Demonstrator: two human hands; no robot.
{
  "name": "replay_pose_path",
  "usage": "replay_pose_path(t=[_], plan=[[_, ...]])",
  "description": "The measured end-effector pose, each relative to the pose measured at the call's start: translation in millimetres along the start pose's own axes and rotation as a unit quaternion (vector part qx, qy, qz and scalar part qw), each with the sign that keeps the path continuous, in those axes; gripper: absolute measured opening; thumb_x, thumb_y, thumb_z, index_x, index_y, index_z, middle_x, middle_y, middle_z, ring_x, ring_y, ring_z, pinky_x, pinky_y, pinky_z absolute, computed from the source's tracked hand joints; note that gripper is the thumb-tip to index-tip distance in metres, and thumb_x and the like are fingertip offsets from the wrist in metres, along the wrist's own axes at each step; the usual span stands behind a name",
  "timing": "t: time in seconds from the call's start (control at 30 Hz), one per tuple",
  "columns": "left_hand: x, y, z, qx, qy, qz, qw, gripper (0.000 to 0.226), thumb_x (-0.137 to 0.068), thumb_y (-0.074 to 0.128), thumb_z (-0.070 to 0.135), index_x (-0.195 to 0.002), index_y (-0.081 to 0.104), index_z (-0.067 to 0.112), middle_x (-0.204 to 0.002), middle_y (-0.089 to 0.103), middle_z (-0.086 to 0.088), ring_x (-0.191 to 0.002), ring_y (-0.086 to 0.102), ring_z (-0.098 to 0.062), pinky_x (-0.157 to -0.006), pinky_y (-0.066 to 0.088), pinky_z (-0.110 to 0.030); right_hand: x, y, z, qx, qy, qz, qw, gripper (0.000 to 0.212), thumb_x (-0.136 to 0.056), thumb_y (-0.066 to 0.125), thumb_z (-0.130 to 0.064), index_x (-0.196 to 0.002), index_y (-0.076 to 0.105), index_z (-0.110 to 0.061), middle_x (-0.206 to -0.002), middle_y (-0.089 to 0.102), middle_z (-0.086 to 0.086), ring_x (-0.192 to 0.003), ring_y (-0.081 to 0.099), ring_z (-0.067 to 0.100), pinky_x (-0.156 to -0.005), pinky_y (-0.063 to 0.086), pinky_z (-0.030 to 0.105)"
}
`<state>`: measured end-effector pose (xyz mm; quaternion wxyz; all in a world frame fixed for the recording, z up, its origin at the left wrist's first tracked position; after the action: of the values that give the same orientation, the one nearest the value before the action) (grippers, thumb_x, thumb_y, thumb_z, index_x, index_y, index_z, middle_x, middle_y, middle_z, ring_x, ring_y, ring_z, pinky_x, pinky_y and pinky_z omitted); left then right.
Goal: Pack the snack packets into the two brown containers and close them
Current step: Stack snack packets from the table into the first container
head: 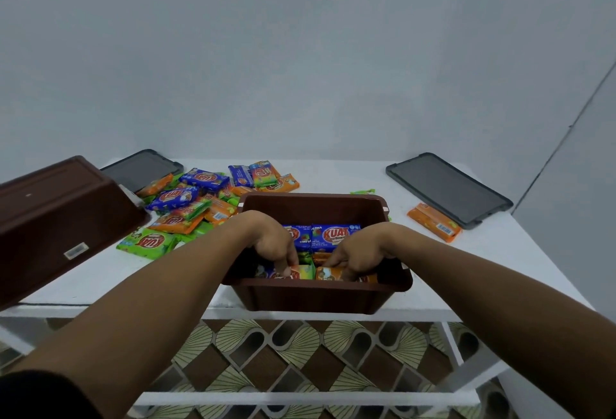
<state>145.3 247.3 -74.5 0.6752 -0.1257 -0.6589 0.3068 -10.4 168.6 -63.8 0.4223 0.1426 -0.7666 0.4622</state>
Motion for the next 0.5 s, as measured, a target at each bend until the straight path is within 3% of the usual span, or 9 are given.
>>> replay_pose_path(t=[0.17,0.27,0.4,0.5], plan=[[0,-1,-4,0.026,0.030,0.007,0.999,0.044,-0.101,0.058,0.033,-0.145,0.053,0.028,-0.143,0.051,-0.002,-0.128,0.049,-0.022,-0.107,0.041,-0.037,-3,-1,3,-0.036,0.000,0.010,0.999,0.060,-0.097,0.061,-0.029,-0.153,0.038,-0.034,-0.147,0.047,0.002,-0.132,0.045,0.026,-0.112,0.039,0.045],[7,-10,-12,0.148,0.083,0.053,0.984,0.035,-0.098,0.065,0.020,-0.133,0.066,0.018,-0.132,0.064,-0.009,-0.114,0.062,-0.021,-0.093,0.052,-0.031,1,-11,7,-0.092,-0.033,0.106,0.990,0.057,-0.093,0.066,-0.036,-0.147,0.048,-0.032,-0.138,0.056,-0.001,-0.124,0.053,0.020,-0.110,0.041,0.043],[29,-35,-17,0.279,0.187,0.175,0.926,0.016,-0.094,0.069,0.010,-0.109,0.072,0.002,-0.102,0.077,-0.016,-0.098,0.074,-0.029,-0.088,0.059,-0.039,16,-32,13,-0.216,-0.091,0.261,0.936,0.024,-0.092,0.071,-0.023,-0.116,0.074,-0.021,-0.095,0.075,-0.001,-0.083,0.069,0.008,-0.081,0.058,0.034],[44,-50,-10,0.336,0.236,0.284,0.866,0.012,-0.091,0.073,0.007,-0.099,0.072,-0.002,-0.088,0.077,-0.018,-0.080,0.075,-0.024,-0.078,0.060,-0.035,28,-47,17,-0.280,-0.112,0.364,0.881,0.010,-0.089,0.073,-0.018,-0.097,0.078,-0.014,-0.083,0.077,0.003,-0.071,0.069,0.010,-0.066,0.056,0.026]])
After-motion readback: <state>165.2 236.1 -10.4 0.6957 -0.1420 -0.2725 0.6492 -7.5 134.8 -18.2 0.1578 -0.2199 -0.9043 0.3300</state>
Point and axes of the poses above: each hand's wrist, its own x-axis away from the middle knuckle, its own y-axis out of the palm, z = x × y, the point moved 3 cm from there along -x, towards the middle knuckle
